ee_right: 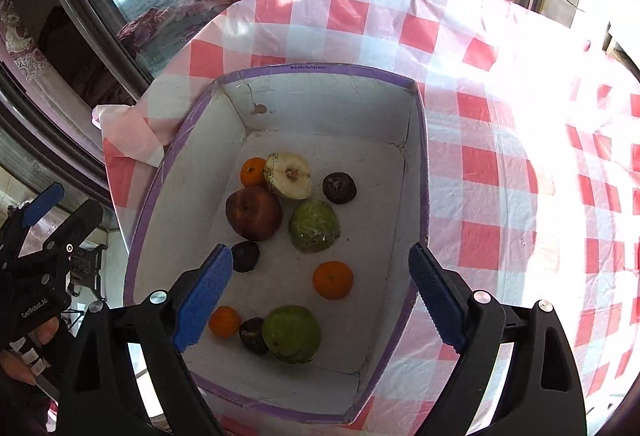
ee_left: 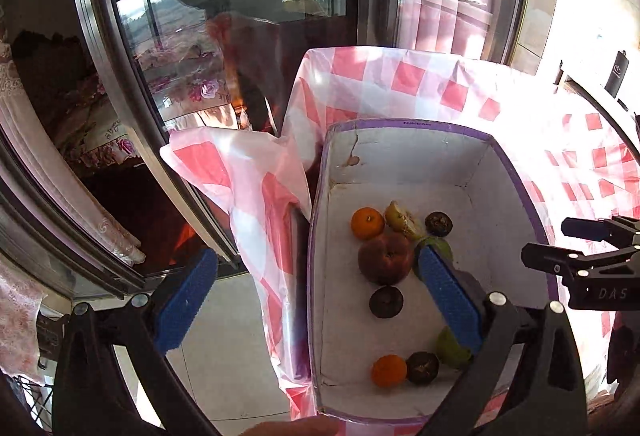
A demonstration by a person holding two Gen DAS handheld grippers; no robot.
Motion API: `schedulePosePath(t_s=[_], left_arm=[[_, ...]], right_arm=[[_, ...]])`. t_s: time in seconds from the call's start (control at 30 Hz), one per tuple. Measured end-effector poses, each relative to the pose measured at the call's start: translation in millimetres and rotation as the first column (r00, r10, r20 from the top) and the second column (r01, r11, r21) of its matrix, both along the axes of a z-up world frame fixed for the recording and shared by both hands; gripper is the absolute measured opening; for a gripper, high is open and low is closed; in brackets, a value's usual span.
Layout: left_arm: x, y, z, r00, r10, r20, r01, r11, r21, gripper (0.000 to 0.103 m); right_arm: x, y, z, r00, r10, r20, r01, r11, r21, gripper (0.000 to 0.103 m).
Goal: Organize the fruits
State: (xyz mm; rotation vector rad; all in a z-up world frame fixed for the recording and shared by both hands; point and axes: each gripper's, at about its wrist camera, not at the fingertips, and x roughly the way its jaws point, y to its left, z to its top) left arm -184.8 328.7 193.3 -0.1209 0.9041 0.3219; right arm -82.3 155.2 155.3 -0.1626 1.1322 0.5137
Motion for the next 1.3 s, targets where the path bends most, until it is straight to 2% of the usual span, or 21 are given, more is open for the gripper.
schedulePosePath(t_s=[0.13,0.27,0.4,0.5,0.87,1.3], left_arm=[[4,6,-24,0.996,0.008,-0.093,-0.02,0.991,-0.134,0.101],[0,-1,-44,0.989,0.005,-0.151,-0.032,0.984,-0.175,0.101],[-5,-9,-53,0.984,-0.004,-0.178,-0.025,0.987,-0.16,0.101],[-6,-7,-55,0.982,-0.001,-0.187,-0.031,0.985,-0.167,0.101],[-8,-5,-56,0.979,0.033,-0.202,-0.058,0.991,-0.119,0.101],[-15,-1,-60,0.974,0.055,-0.22,-0.082,0.99,-0.117,0.101]], right_arm=[[-6,12,-9,0.999,0.043,0.007,-0.042,0.993,-0.108,0.087],[-15,24,-17,0.995,0.1,0.009,-0.097,0.982,-0.165,0.087],[-20,29,-17,0.991,0.129,0.022,-0.123,0.975,-0.186,0.087],[-20,29,-18,0.991,0.13,0.006,-0.127,0.977,-0.171,0.087],[-21,28,-21,0.991,0.13,-0.021,-0.132,0.979,-0.158,0.087],[-20,27,-25,0.991,0.127,-0.048,-0.133,0.978,-0.159,0.087]])
